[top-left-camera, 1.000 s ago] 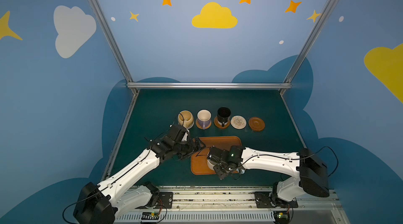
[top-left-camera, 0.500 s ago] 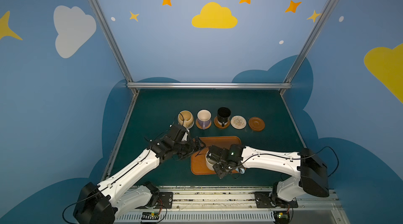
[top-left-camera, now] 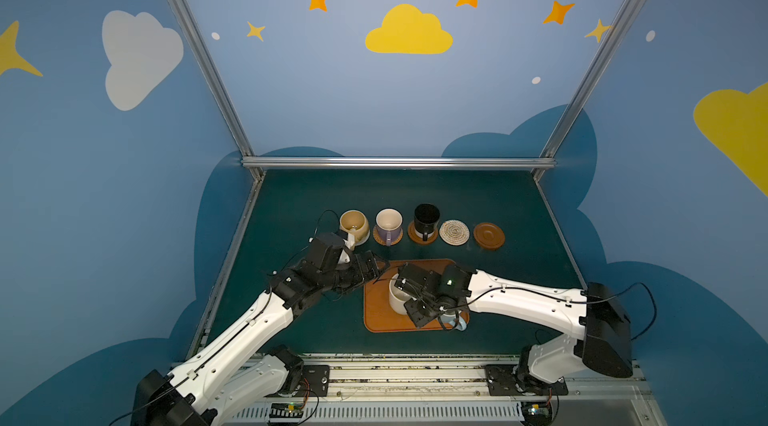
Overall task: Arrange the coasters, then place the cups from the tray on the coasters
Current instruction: 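Carry the speckled mug toward the patterned coaster while the left gripper follows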
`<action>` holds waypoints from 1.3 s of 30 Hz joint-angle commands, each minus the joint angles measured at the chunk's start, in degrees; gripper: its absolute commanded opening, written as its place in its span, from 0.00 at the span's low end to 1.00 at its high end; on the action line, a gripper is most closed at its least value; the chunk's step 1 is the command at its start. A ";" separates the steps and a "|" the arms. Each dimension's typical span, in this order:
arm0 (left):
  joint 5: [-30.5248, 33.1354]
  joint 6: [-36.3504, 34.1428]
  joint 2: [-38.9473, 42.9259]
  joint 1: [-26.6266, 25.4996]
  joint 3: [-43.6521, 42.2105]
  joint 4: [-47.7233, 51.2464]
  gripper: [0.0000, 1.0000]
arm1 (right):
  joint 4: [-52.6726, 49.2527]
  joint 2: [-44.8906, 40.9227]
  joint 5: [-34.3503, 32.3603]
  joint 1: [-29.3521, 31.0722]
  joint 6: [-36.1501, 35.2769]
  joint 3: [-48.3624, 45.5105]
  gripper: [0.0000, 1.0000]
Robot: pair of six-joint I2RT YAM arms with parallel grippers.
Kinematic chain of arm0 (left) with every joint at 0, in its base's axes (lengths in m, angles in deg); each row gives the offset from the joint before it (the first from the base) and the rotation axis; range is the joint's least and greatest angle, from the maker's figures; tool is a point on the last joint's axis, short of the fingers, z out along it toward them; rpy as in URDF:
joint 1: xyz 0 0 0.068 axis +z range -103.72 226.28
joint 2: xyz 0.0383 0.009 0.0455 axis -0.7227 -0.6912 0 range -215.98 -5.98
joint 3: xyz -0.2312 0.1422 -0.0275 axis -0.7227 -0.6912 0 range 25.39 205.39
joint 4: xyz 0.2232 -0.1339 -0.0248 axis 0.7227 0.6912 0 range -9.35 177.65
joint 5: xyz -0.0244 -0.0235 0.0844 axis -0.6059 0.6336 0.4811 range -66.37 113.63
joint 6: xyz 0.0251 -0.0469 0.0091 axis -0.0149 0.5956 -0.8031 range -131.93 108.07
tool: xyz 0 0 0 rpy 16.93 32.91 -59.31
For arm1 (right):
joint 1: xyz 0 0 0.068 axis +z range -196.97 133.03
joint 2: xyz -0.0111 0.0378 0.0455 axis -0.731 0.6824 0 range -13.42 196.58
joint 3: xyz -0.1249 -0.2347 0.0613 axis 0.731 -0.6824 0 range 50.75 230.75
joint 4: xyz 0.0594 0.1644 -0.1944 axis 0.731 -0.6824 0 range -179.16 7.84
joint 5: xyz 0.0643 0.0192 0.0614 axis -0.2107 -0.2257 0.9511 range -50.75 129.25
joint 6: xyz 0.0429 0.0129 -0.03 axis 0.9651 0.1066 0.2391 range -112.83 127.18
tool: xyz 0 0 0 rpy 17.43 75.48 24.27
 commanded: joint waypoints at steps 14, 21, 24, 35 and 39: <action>-2.00 0.97 -1.07 1.02 5.24 -5.70 1.00 | 8.28 -6.59 -5.74 -5.29 -2.44 3.36 0.00; -1.85 0.41 -3.89 0.99 8.39 -6.65 1.00 | 13.32 -9.33 -10.47 -7.83 -3.81 2.13 0.00; -2.47 0.64 -5.59 0.95 9.66 -7.57 1.00 | 15.17 -10.69 -11.39 -9.64 -4.45 1.08 0.00; -1.29 0.41 -13.26 0.07 17.53 -8.49 1.00 | 13.26 -12.24 -7.76 -20.07 -6.96 0.99 0.00; 2.27 0.22 -16.52 -1.81 21.17 -7.74 1.00 | 10.67 -11.57 -4.99 -26.12 -7.94 2.40 0.00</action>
